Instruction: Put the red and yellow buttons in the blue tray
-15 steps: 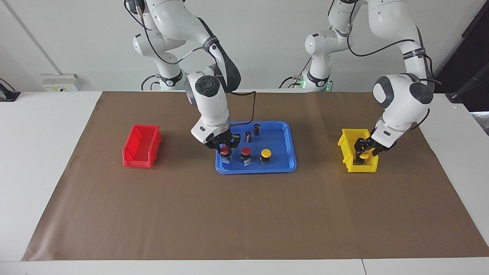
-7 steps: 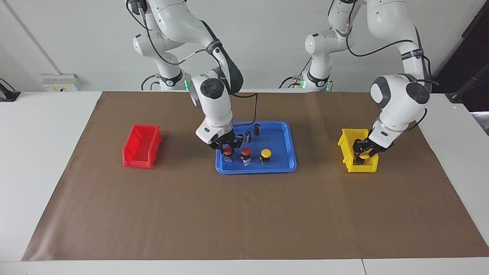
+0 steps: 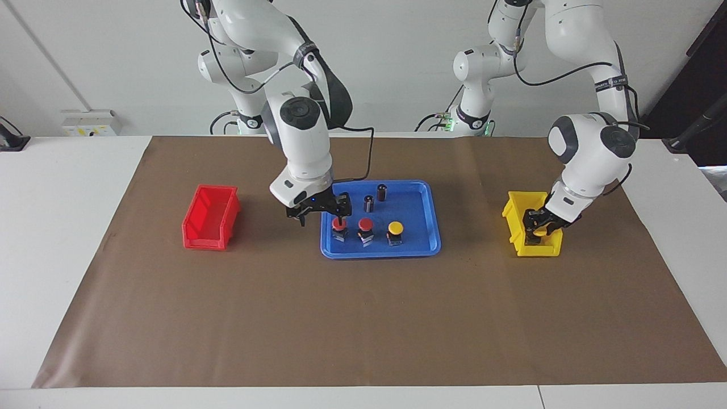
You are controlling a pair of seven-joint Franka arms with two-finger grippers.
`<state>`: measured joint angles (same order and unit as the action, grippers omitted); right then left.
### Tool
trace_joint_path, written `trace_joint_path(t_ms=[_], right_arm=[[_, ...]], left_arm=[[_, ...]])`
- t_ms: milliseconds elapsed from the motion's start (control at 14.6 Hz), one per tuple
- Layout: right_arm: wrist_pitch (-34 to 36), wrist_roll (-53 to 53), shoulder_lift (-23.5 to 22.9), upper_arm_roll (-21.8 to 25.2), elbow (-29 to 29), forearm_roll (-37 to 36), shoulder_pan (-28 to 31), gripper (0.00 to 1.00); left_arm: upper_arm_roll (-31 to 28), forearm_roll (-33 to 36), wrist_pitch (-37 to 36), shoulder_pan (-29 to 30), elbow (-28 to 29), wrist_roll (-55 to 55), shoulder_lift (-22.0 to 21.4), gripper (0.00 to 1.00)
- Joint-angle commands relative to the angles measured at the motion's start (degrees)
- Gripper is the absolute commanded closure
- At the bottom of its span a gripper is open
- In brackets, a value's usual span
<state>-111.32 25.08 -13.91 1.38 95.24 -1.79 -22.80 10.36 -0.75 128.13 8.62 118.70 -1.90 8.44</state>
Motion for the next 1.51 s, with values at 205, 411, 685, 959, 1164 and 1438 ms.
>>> trace_joint_path(t_ms=[205,411,685,959,1164,1438], right_arm=[[13.2,-7.1,11.4,-0.4,-1.6,-0.8,12.8,0.00],[18.1,-15.6,14.7,-0.4,-1.2,-0.8,20.2,0.00],[20.4,-24.3,16.1,-0.5,-0.8,-0.7,26.9,0.00],[22.3,-25.7,16.1,-1.2,-0.8,-1.1,30.2,0.00],[21.9,-25.7,15.1,-2.1,-1.4,-0.8,29.7,0.00],[22.5,-25.9,15.9,-2.4,-0.8,-0.8,29.4,0.00]], left_arm=[[-0.3,1.2,-2.2,-0.4,-1.4,0.8,-0.9,0.99],[0.3,1.3,-21.2,-3.0,-14.2,1.5,-2.6,0.99],[0.5,0.7,-30.0,-11.2,-20.1,10.1,-6.4,0.99],[0.8,0.2,-17.7,-19.0,-12.5,22.0,-5.4,0.99],[0.8,-1.3,-14.8,-21.1,-11.8,22.3,-3.1,0.99],[0.8,-1.4,-11.3,-24.3,-11.4,22.3,-1.1,0.99]])
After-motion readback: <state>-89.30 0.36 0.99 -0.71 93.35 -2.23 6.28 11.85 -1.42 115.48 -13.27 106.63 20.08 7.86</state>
